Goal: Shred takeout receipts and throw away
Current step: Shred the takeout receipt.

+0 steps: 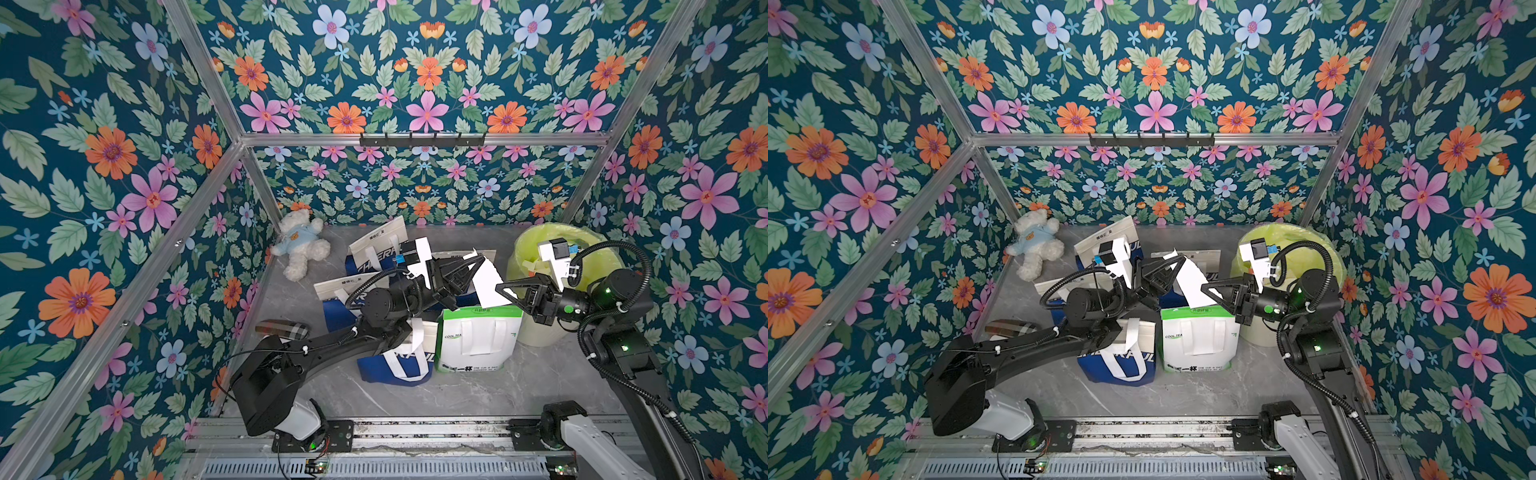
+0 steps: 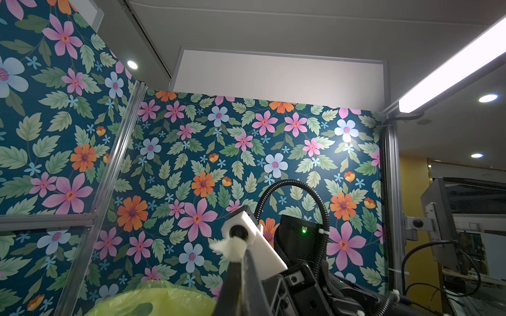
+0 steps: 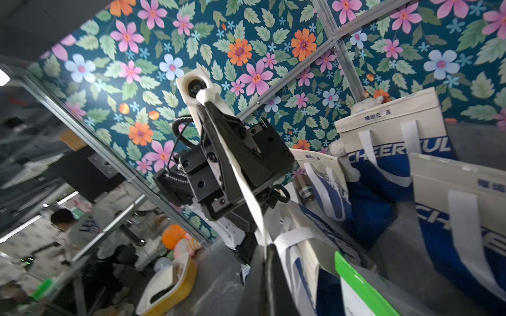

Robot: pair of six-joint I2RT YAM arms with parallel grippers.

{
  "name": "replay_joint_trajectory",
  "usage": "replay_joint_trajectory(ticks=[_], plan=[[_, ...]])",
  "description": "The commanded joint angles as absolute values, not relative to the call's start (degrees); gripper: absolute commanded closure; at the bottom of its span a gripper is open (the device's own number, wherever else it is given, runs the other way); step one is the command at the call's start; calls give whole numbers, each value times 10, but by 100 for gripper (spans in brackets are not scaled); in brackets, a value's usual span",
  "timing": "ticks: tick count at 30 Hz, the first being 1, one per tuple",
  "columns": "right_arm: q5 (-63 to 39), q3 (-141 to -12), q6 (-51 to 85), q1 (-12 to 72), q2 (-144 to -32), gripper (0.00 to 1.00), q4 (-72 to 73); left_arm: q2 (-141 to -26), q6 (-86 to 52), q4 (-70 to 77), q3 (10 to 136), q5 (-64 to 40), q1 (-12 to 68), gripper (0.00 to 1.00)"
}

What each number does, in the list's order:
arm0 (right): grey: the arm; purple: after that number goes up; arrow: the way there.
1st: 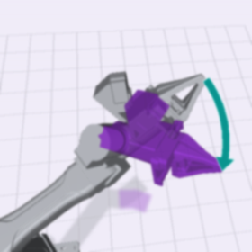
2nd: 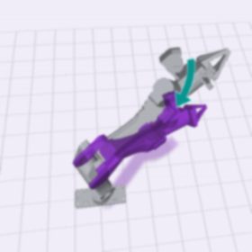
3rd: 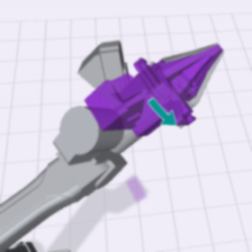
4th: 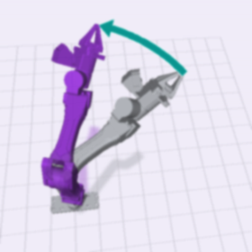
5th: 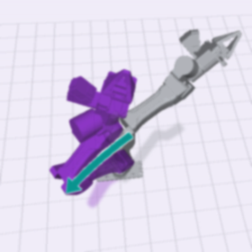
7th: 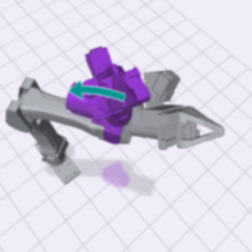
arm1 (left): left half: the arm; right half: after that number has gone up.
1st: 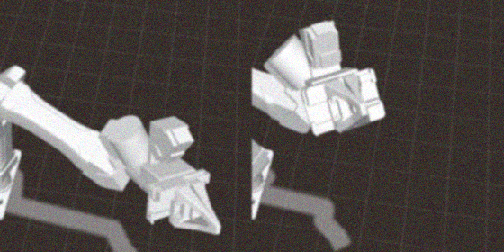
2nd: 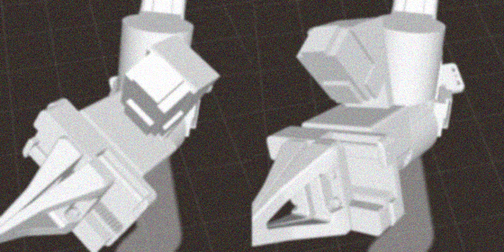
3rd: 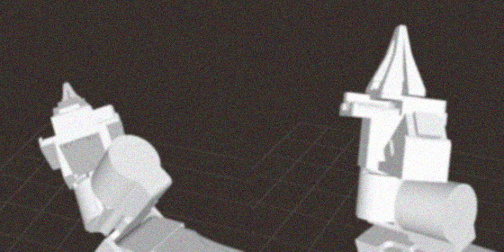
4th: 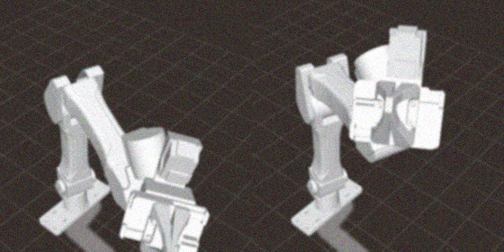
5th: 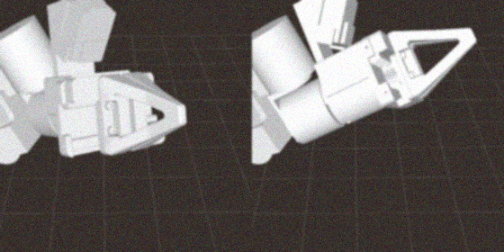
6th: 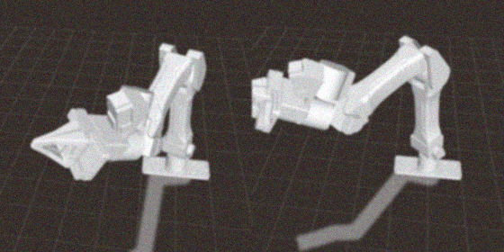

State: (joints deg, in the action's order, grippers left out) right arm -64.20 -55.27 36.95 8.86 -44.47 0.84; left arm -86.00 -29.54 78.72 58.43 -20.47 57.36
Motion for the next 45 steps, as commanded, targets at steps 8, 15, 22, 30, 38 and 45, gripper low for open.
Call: replay_joint_trajectory(ticks=[8,15,22,30,38,45], plan=[[-606,-613,274,92,-430,100,-149,-788,-196,588,595,-225,573,1],[-595,-712,97,92,-456,100,-425,-669,106,28,713,-332,573,1],[-611,-732,50,92,-463,100,-517,-698,270,-256,889,-374,569,7],[-607,-770,16,136,-489,100,-601,-838,324,-401,1052,-464,568,27],[-483,-761,14,231,-497,100,-613,-867,315,-405,1075,-514,568,36],[-473,-777,11,231,-508,100,-609,-860,320,-442,1070,-502,568,44]])
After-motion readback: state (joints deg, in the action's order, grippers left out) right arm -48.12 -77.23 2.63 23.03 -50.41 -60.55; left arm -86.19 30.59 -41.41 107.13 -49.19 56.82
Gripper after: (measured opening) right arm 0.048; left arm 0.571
